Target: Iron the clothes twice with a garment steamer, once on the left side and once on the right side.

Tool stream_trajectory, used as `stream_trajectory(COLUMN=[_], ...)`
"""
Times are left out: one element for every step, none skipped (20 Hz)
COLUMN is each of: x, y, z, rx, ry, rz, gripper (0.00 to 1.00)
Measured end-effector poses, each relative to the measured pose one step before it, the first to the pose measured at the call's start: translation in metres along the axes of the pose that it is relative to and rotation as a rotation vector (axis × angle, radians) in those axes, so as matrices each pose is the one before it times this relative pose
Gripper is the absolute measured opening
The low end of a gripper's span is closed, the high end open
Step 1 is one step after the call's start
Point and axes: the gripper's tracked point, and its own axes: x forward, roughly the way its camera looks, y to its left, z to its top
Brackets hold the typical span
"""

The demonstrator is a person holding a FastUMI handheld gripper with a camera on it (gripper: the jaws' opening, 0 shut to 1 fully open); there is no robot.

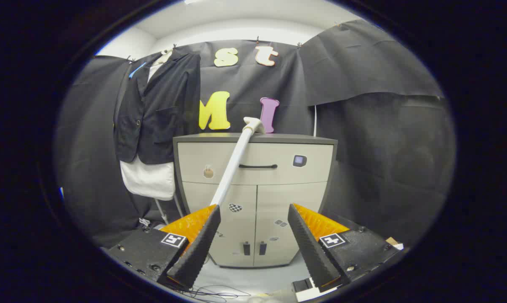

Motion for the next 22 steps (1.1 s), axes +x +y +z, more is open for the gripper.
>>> stream_trajectory(x=[0.00016, 0.00114, 0.00098, 0.00002, 0.00097, 0.00097, 0.00088, 0.00069, 0.00072, 0.00047, 0.00044, 0.00227, 0.00186, 0.00031, 0.00078, 0.00101, 0.00138, 0.0002, 0.00193, 0.0018, 0.00495, 0.00397], y=[0.00346, 0.00285, 0.00451, 0.00282, 0.00081, 0.00123, 0.00012, -0.00055, -0.00126, -0.00292, -0.00148, -0.00121, -0.00129, -0.00155, -0.00134, -0.00015, -0.00231, -0.00014, 0.00038, -0.0021, -0.00277, -0.00213], z=[0.00086, -0.00153, -0.00016, -0.00054, 0.00114, 0.00101, 0.00289, 0.00131, 0.00206, 0.00245, 0.001, -0.00307, -0.00217, 0.0008, 0.00394, 0.00445, 0.00339, 0.00802, 0.0111, 0.013, 0.01272, 0.01564], rx=[-0.00861, -0.00525, -0.00038, -0.00131, -0.00107, 0.0012, 0.00199, 0.00189, -0.00187, -0.00063, 0.0036, 0.00578, 0.00518, 0.00325, 0.00131, -0.00117, -0.00273, 0.00199, 0.00131, -0.00301, -0.0058, -0.00376], ry=[0.00081, 0.00487, 0.00656, 0.00325, 0.00182, -0.00015, -0.00019, 0.00036, -0.00228, -0.00689, -0.00428, 0.00609, 0.01169, 0.00182, -0.00611, -0.00555, -0.00181, -0.00971, -0.01491, -0.01489, -0.01384, -0.01576], rz=[0.00221, 0.00461, 0.00689, 0.00385, 0.00019, 0.00086, -0.00284, -0.00081, -0.00583, -0.0056, -0.0066, -0.00575, -0.00397, -0.00447, -0.00322, -0.0014, -0.00565, 0.00077, -0.00073, -0.00456, -0.00543, -0.003], gripper=[1.0, 1.0, 1.0, 1.0, 1.0, 1.0, 1.0, 1.0, 1.0, 1.0, 1.0, 1.0, 1.0, 1.0, 1.0, 1.0, 1.0, 1.0, 1.0, 1.0, 1.0, 1.0])
